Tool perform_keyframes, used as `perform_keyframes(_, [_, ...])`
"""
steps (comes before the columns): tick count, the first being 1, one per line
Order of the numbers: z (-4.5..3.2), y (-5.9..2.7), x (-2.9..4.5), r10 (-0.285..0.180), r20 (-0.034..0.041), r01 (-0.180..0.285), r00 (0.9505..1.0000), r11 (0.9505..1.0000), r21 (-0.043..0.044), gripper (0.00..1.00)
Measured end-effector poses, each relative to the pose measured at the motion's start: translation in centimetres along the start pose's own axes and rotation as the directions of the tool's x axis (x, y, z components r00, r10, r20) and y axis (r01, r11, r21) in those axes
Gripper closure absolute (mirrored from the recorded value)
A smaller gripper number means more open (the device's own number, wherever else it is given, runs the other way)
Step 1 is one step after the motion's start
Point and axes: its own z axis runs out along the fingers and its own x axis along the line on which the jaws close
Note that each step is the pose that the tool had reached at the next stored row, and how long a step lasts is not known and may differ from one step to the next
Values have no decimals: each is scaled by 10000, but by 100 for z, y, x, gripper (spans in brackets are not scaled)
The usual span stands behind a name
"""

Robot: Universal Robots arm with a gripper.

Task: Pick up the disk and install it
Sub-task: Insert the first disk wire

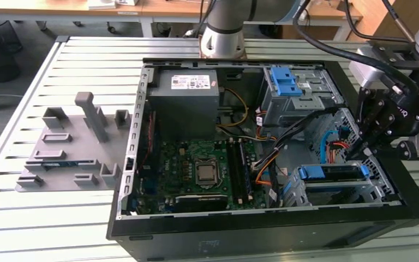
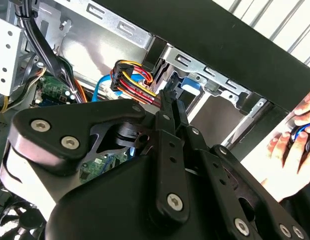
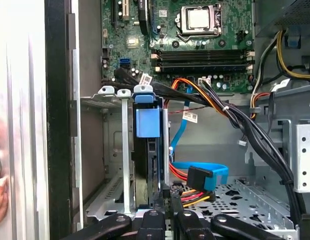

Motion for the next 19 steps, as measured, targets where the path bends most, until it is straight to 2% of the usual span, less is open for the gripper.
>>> perform_keyframes(5, [15, 13, 1, 307, 4, -307, 9995, 9995, -7, 84])
perform_keyframes(19, [89, 40, 52, 308, 3, -308, 9995, 9995, -9, 84])
